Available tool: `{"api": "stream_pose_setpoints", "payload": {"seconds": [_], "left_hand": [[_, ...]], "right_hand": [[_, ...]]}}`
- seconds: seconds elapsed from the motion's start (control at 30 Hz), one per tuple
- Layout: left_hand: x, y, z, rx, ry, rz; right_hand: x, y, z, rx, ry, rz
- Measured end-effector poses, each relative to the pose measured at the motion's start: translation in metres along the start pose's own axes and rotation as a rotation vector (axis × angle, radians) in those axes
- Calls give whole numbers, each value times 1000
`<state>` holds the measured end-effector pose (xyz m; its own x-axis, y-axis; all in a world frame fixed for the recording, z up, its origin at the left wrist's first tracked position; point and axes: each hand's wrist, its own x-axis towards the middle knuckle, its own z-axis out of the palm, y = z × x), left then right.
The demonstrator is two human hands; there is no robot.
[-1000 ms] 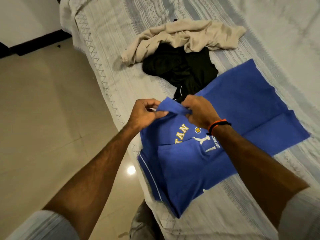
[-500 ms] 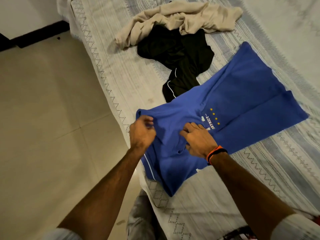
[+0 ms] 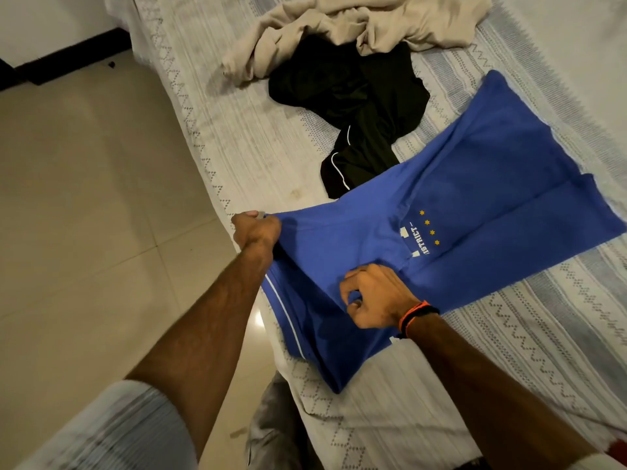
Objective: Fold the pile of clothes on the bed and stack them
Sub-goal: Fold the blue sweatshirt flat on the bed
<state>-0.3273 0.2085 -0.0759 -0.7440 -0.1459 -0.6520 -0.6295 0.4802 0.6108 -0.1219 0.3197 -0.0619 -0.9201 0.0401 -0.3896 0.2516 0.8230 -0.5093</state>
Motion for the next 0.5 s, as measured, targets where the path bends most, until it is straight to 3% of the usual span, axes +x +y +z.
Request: {"api": "stream_pose_setpoints", "payload": {"seconds": [0.17,0.4,0.5], "left_hand": [[-2,-18,-8,-60,-7,-13],[-5,-22,-12,10,-1,148],[-12,-20,-11,47,-16,221]], "right_hand": [[-6,4,-1,62,-82,39],[-8,6,4,192,-137,149],[-2,3,-2,253,71,214]]}}
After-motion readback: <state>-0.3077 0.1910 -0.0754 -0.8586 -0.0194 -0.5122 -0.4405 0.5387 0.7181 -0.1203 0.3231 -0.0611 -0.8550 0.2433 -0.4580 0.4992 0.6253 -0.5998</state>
